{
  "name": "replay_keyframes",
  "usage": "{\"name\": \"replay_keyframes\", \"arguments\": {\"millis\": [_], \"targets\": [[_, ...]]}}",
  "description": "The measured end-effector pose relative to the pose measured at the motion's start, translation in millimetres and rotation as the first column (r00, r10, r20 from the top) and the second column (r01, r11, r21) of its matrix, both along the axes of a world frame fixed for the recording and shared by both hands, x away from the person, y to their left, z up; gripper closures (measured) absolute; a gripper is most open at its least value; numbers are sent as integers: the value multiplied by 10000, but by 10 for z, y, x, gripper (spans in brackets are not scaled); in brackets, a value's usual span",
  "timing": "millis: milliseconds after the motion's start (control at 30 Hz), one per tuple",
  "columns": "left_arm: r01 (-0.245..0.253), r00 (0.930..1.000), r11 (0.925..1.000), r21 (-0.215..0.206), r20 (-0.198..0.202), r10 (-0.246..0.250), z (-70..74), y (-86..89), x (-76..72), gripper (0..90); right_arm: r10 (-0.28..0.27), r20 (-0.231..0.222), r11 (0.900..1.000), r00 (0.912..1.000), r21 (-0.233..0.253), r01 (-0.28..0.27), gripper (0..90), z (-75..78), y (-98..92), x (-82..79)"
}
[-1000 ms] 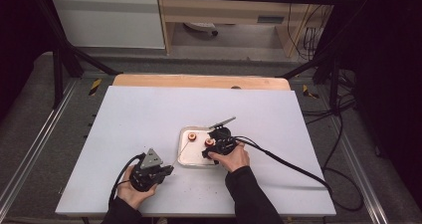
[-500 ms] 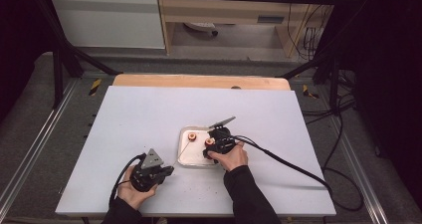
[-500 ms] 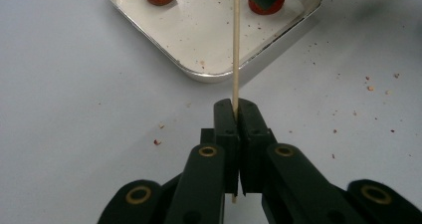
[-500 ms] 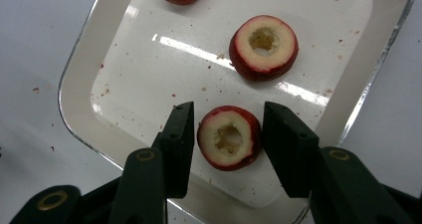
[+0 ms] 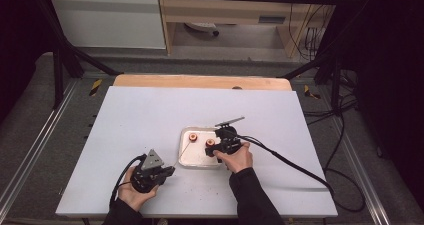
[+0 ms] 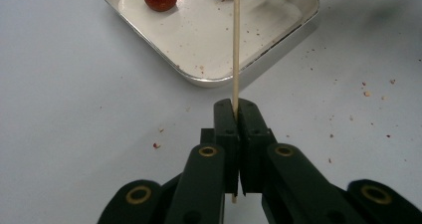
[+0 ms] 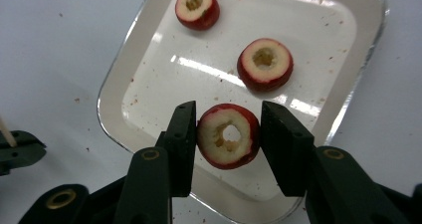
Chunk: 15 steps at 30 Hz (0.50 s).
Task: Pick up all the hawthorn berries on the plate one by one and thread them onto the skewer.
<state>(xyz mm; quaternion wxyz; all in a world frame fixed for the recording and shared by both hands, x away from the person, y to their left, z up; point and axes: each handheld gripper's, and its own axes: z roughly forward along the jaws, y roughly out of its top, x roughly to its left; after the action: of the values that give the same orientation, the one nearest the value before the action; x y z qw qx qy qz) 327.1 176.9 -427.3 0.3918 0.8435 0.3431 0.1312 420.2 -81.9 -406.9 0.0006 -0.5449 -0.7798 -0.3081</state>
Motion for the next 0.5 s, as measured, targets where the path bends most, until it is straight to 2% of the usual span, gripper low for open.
{"name": "replay_keyframes", "arguments": {"millis": [100,200,233,267,300,333,400,433,467,500], "targets": [[-23,10000,9999,-99,63,24,3,-33,-4,883,-135,383,9977,9992,664,109,598,50,-151,-33],[-176,9997,9998,-58,142,177,14,-93,-10,883,-388,763,9887,9963,1471,272,598,76,-305,-72],[-339,9994,9994,-66,-43,339,22,-122,-27,883,-478,931,9849,9945,1701,314,598,80,-353,-85],[-410,9991,9991,-53,62,410,26,-151,-19,883,-568,1019,9803,9932,1940,361,597,83,-397,-98],[-470,9989,9989,-60,-31,470,36,-184,-24,883,-637,1174,9761,9910,2141,374,597,80,-440,-108],[-515,9987,9987,-50,-13,515,46,-219,-24,883,-809,1392,9657,9870,2559,431,597,81,-513,-132],[-655,9978,9978,-72,56,656,73,-337,-25,883,-951,1623,9561,9822,2897,447,598,81,-575,-148],[-655,9978,9978,-72,56,656,73,-337,-25,883,-951,1623,9561,9822,2897,447,598,81,-575,-148],[-661,9978,9977,-144,13,661,82,-376,-21,883,-1086,1802,9448,9776,3245,451,598,84,-628,-158],[-708,9975,9973,-179,-15,707,91,-417,-17,883,-1172,1901,9376,9747,3447,455,598,89,-652,-162]]}}
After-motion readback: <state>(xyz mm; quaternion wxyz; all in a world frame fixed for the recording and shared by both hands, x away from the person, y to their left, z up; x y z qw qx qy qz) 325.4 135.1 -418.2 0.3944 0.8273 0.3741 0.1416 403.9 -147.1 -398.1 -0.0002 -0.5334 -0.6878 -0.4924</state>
